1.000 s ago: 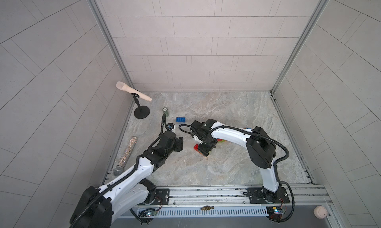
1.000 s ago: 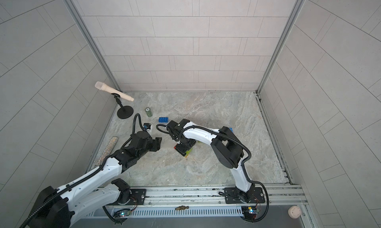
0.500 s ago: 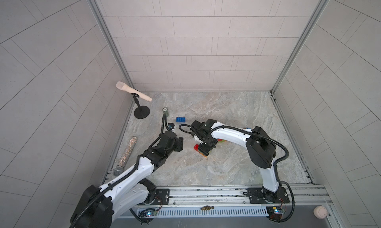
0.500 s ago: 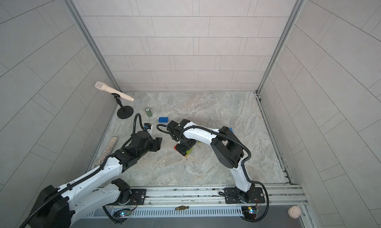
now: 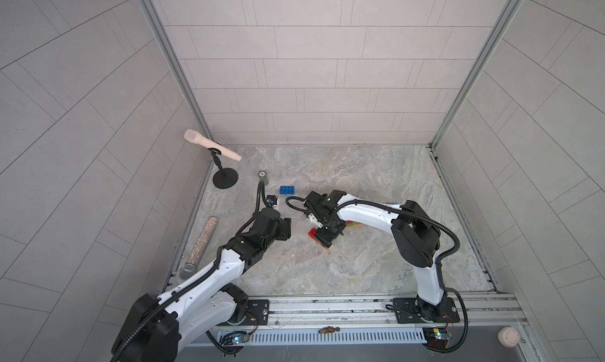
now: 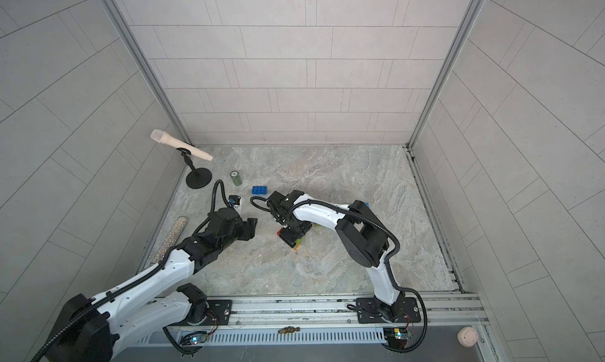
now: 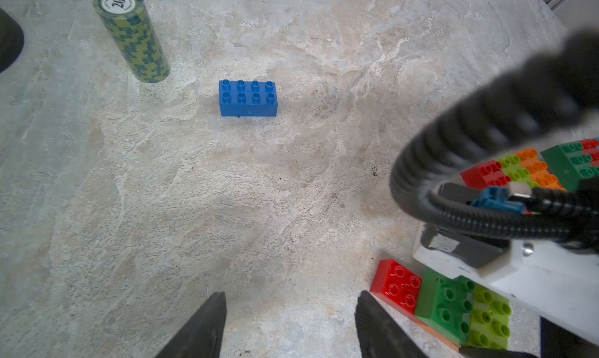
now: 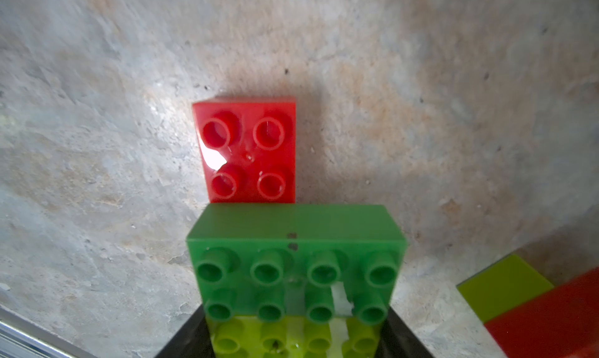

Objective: Assemble a rectangle with lego
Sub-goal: Assemble the lego brick with the lego brick.

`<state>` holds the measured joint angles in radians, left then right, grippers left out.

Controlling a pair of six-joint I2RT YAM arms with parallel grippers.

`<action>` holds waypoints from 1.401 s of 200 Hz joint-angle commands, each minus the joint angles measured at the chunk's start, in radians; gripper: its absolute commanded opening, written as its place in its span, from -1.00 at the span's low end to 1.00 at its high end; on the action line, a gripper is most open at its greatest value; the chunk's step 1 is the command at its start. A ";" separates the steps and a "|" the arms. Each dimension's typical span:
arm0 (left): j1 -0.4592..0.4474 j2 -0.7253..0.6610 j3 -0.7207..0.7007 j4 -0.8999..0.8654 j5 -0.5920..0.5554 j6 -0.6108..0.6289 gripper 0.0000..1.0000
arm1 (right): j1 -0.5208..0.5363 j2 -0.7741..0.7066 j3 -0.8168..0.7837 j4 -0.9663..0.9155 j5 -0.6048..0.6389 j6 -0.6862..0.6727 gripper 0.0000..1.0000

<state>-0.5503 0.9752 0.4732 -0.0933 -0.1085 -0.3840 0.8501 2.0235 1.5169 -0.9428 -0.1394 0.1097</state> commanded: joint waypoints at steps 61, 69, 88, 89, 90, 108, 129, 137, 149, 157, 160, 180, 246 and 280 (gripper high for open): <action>0.006 -0.011 0.036 -0.005 -0.012 0.019 0.36 | -0.009 0.084 -0.136 -0.039 0.145 0.029 -1.00; 0.007 -0.008 0.036 -0.001 -0.012 0.019 0.36 | -0.006 0.096 -0.149 -0.026 0.147 0.031 -1.00; 0.007 0.000 0.042 0.002 -0.009 0.019 0.36 | 0.000 0.137 -0.168 -0.006 0.161 0.033 -1.00; 0.007 0.000 0.042 0.002 -0.009 0.019 0.36 | 0.000 0.139 -0.168 -0.006 0.162 0.033 -1.00; 0.007 0.001 0.042 0.003 -0.009 0.019 0.36 | 0.000 0.141 -0.168 -0.005 0.163 0.032 -1.00; 0.007 0.003 0.046 -0.001 -0.009 0.019 0.36 | 0.000 0.172 -0.175 0.005 0.178 0.036 -1.00; 0.006 0.003 0.048 -0.003 -0.011 0.020 0.36 | 0.000 0.206 -0.180 0.023 0.184 0.040 -1.00; 0.006 0.005 0.050 -0.003 -0.013 0.019 0.36 | -0.001 0.216 -0.178 0.032 0.172 0.038 -1.00; 0.007 0.011 0.054 -0.004 -0.013 0.018 0.36 | -0.002 0.215 -0.168 0.027 0.166 0.032 -1.00; 0.006 0.015 0.060 -0.009 -0.013 0.016 0.36 | -0.003 0.193 -0.160 0.020 0.156 0.022 -1.00; 0.006 0.018 0.063 -0.012 -0.013 0.016 0.37 | -0.003 0.181 -0.158 0.018 0.149 0.017 -0.94; 0.008 0.035 0.090 -0.040 -0.033 0.004 0.41 | -0.003 0.092 -0.130 -0.013 0.088 -0.012 -0.30; 0.042 0.114 0.174 -0.062 0.011 -0.016 0.52 | -0.005 -0.062 -0.046 -0.083 0.018 -0.010 0.59; 0.050 0.125 0.196 -0.060 0.016 -0.002 0.52 | -0.003 -0.106 -0.031 -0.089 0.021 0.001 0.72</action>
<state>-0.5106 1.0927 0.6300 -0.1467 -0.0959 -0.3908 0.8444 1.9835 1.4658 -0.9825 -0.1196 0.1127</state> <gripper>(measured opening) 0.762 0.845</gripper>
